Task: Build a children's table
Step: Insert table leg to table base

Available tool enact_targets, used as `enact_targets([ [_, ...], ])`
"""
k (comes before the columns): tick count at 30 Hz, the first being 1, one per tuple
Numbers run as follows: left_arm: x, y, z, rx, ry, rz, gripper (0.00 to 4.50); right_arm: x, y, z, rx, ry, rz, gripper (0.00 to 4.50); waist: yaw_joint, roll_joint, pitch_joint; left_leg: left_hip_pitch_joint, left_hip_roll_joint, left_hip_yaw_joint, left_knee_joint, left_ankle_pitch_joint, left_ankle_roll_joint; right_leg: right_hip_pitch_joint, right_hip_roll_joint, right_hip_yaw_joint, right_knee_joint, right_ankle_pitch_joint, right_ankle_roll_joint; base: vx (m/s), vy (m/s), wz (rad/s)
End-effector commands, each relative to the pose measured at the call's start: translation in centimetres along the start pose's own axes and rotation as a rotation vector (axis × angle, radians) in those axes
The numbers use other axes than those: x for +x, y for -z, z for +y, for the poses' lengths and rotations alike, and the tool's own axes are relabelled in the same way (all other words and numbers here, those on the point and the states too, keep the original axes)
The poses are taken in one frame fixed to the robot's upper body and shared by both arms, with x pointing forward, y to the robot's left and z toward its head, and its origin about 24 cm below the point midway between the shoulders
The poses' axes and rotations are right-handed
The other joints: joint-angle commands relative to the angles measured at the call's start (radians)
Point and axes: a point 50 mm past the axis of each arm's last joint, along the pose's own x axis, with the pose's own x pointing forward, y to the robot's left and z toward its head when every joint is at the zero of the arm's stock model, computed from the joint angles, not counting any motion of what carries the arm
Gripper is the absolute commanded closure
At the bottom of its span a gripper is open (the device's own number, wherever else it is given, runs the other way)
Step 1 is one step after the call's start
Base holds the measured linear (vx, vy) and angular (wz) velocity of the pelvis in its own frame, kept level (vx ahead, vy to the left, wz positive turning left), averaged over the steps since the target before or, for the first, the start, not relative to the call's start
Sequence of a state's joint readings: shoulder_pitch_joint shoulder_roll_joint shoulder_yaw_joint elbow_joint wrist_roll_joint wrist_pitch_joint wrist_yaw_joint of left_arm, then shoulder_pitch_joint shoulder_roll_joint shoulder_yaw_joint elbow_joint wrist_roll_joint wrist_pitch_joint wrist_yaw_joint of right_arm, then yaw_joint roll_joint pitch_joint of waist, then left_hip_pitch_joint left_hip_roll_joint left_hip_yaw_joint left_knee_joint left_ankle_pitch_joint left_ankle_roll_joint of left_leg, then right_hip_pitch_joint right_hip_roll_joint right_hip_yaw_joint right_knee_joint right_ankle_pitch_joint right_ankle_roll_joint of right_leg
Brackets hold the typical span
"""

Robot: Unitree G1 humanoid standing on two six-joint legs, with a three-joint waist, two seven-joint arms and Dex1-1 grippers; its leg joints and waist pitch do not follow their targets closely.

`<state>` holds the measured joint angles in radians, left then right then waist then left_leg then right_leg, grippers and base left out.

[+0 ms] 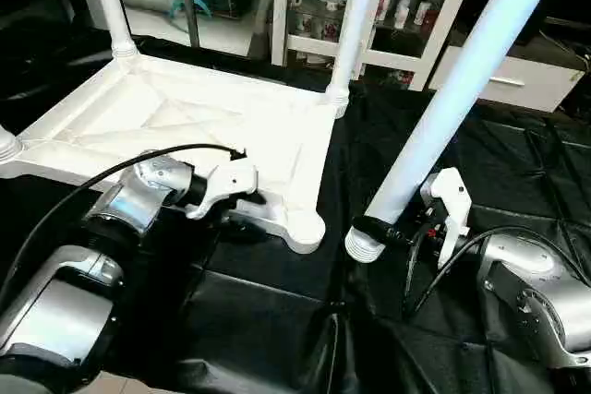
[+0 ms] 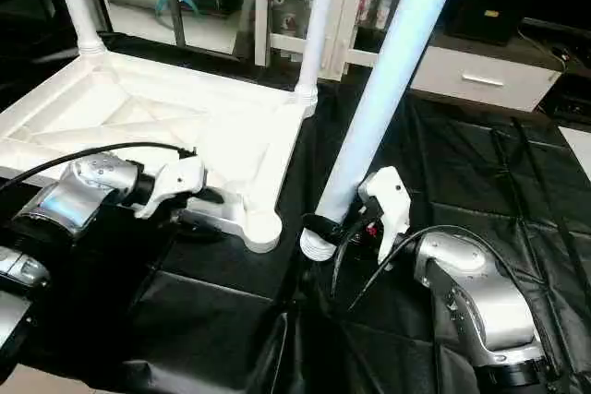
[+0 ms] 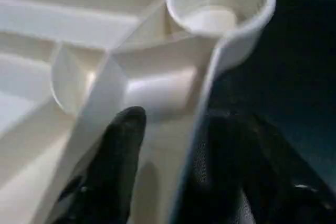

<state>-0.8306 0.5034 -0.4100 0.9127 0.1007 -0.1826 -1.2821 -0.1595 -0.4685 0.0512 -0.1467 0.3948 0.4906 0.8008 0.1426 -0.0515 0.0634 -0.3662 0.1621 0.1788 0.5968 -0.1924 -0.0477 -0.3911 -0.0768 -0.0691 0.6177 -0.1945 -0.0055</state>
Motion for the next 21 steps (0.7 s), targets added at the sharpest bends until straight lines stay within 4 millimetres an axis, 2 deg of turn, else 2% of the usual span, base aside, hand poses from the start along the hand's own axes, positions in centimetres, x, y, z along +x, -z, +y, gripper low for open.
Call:
enact_targets([
  [1,-0.30,-0.61,0.42,0.041,0.012,0.018,2.02,-0.08,-0.60,0.22,-0.041,-0.014,-0.010,2.62,0.000,0.012,-0.068,0.026,0.081,-0.030,-0.083,-0.208,-0.030,0.042,-0.103,0.059,-0.062,-0.105,-0.232,0.000,0.000,0.00],
  [9,-0.56,-0.55,0.65,0.059,0.029,0.035,2.62,-0.06,-0.56,0.27,-0.041,-0.016,-0.012,2.62,0.002,0.013,-0.071,0.024,0.081,-0.029,-0.080,-0.184,-0.024,0.046,-0.103,0.058,-0.055,-0.043,-0.252,0.000,0.000,0.00],
  [10,-0.52,-0.59,0.67,0.061,0.030,0.035,2.80,-0.05,-0.55,0.29,-0.041,-0.017,-0.012,2.62,0.001,0.014,-0.071,0.023,0.081,-0.029,-0.080,-0.184,-0.023,0.046,-0.103,0.058,-0.055,-0.040,-0.254,0.000,0.000,0.00],
  [14,-0.31,-0.62,0.67,0.077,0.034,0.038,2.97,-0.10,-0.53,0.33,-0.041,-0.018,-0.012,2.62,0.002,0.013,-0.071,0.025,0.081,-0.029,-0.080,-0.193,-0.023,0.046,-0.104,0.058,-0.056,-0.052,-0.255,0.000,0.000,0.00],
  [21,-0.13,-0.27,0.52,0.095,0.051,0.077,3.60,-0.16,-0.58,0.38,-0.043,-0.020,-0.014,2.62,0.002,0.012,-0.071,0.025,0.082,-0.030,-0.081,-0.189,-0.024,0.047,-0.104,0.058,-0.055,-0.050,-0.252,0.000,0.000,0.00],
])
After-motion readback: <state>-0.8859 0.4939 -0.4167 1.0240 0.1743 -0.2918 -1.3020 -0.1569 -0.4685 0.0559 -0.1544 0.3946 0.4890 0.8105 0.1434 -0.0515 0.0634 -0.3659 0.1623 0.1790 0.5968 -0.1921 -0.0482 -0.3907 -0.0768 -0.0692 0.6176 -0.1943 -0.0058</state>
